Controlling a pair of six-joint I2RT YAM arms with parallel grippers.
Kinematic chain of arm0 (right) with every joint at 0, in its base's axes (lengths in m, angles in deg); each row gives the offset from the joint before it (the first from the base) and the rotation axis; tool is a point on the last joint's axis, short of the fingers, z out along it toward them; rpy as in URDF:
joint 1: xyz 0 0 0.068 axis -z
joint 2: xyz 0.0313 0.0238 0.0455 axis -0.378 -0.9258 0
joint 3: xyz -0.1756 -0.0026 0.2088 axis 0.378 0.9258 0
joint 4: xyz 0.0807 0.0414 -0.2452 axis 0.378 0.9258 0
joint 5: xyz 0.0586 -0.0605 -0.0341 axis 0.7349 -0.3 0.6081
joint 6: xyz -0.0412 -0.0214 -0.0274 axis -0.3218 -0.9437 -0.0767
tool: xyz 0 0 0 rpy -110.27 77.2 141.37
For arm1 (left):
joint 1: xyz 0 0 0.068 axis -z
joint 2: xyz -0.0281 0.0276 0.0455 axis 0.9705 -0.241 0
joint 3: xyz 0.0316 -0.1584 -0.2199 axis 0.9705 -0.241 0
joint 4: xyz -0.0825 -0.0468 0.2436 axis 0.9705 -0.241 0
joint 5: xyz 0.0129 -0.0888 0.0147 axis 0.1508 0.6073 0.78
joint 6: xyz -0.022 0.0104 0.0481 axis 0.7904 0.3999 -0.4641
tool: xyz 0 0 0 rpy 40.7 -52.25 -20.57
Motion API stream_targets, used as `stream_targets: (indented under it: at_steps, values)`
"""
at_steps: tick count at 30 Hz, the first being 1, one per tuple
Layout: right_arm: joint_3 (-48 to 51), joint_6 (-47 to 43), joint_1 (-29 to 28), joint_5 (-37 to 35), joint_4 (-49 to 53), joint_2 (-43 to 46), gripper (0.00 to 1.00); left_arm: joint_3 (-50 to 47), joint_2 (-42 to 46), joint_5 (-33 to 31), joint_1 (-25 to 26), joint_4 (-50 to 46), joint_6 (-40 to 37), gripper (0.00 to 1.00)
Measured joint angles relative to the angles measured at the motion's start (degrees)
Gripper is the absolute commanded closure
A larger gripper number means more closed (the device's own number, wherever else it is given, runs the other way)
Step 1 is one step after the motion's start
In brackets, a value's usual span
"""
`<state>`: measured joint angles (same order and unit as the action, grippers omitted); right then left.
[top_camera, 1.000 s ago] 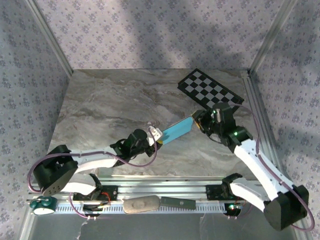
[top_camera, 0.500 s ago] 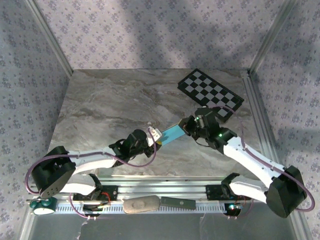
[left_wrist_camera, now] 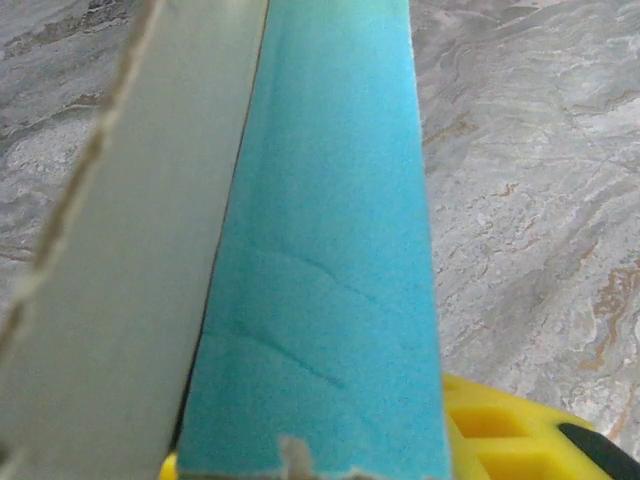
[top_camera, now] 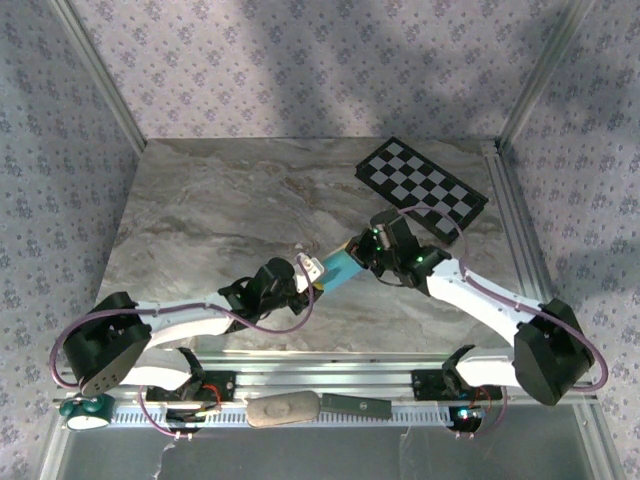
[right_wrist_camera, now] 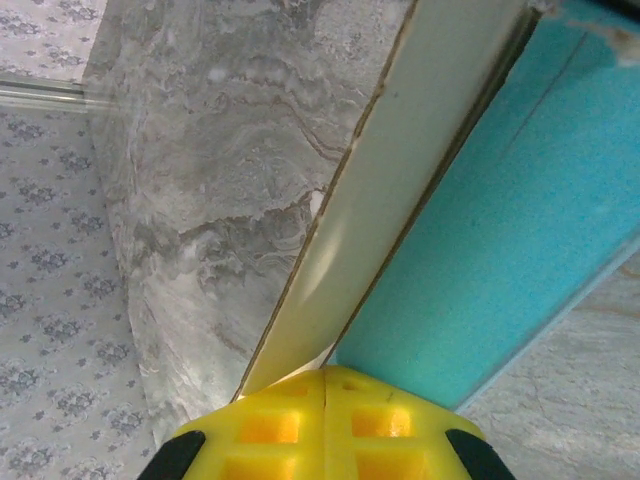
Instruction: Fold the paper box
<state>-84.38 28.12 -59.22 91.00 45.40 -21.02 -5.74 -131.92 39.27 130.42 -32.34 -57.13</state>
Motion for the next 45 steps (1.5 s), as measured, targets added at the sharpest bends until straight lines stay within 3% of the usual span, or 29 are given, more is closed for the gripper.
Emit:
stream_targets:
  at_steps: [6,15,22,27,32,35,41,45]
  values:
    - [-1.9,0.0,-0.2,-0.8,2.8,-1.1,0.98,0.2,0.0,-0.4,0.0,-0.2,-0.4,0.59]
    - [-2.1,-0.5,-1.8,-3.5,5.3,0.4,0.98,0.3,0.0,-0.6,0.2,-0.2,-0.5,0.67]
    - [-3.4,-4.1,-2.2,-7.0,11.5,4.9,0.87,0.3,0.1,-0.9,0.4,-0.5,-0.5,0.68]
    - [-7.4,-8.8,1.9,-8.3,17.3,8.6,0.77,0.3,2.1,-0.6,0.4,-3.2,-1.2,0.68]
    - [-12.7,-23.2,10.2,-7.9,21.7,8.6,0.74,0.3,6.1,1.2,0.3,-7.9,-2.4,0.68]
    - [-15.0,-34.4,13.8,-6.6,23.7,7.2,0.78,0.3,7.9,2.5,-0.1,-10.3,-2.9,0.68]
    - [-14.6,-54.8,15.2,-0.2,25.2,4.7,0.72,0.3,8.2,4.9,-1.1,-12.1,-3.1,0.69]
    - [-14.8,-61.9,16.7,3.0,25.7,1.4,0.71,0.9,7.2,5.2,-1.2,-12.1,-3.4,0.69]
